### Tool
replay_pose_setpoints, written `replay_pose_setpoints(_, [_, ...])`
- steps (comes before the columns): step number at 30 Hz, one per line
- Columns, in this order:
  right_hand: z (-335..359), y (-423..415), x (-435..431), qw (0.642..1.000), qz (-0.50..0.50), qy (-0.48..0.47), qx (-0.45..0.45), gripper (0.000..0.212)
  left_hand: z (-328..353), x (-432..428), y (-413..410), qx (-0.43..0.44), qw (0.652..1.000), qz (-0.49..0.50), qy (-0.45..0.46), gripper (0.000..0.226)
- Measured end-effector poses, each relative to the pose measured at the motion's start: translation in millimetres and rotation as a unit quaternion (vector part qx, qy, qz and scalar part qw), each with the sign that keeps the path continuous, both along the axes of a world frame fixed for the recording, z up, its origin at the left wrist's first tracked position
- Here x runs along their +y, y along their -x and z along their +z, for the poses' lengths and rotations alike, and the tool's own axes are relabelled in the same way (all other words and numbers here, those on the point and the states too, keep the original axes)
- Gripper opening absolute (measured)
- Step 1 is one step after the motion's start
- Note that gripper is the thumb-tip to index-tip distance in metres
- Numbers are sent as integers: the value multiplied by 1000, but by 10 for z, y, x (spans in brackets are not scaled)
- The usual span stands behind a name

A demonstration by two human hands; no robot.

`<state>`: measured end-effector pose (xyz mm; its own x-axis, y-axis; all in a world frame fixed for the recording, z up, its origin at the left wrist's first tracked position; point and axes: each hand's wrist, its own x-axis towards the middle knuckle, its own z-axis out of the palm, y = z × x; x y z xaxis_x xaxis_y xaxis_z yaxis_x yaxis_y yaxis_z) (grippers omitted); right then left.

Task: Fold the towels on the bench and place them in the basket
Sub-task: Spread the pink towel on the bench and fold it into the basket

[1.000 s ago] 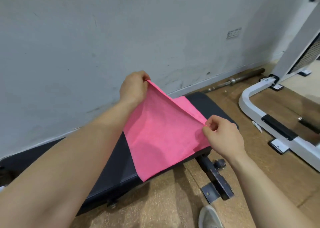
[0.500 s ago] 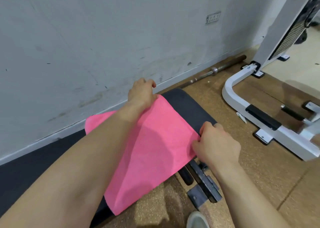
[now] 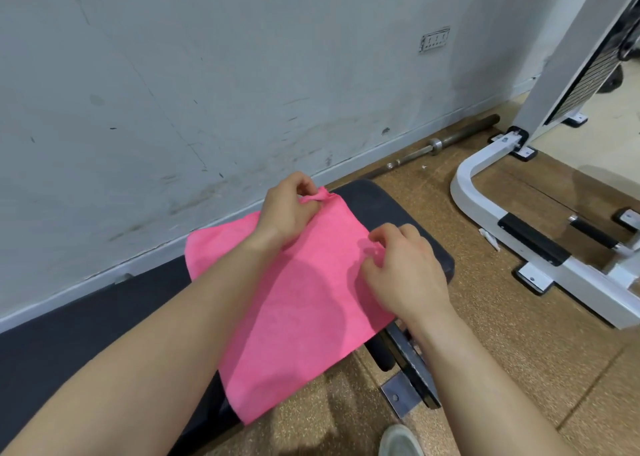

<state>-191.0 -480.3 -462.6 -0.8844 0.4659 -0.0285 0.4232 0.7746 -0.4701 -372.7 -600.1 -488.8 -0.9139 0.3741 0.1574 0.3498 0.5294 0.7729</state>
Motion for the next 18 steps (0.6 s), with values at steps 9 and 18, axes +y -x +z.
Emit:
replay_pose_setpoints(9, [99, 194, -187, 975, 86, 122, 162, 28, 263, -451, -814, -41, 993, -57, -90, 22])
replay_pose_setpoints(18, [88, 333, -367, 952, 117, 217, 179, 13, 323, -760, -887, -94, 988, -55, -108, 22])
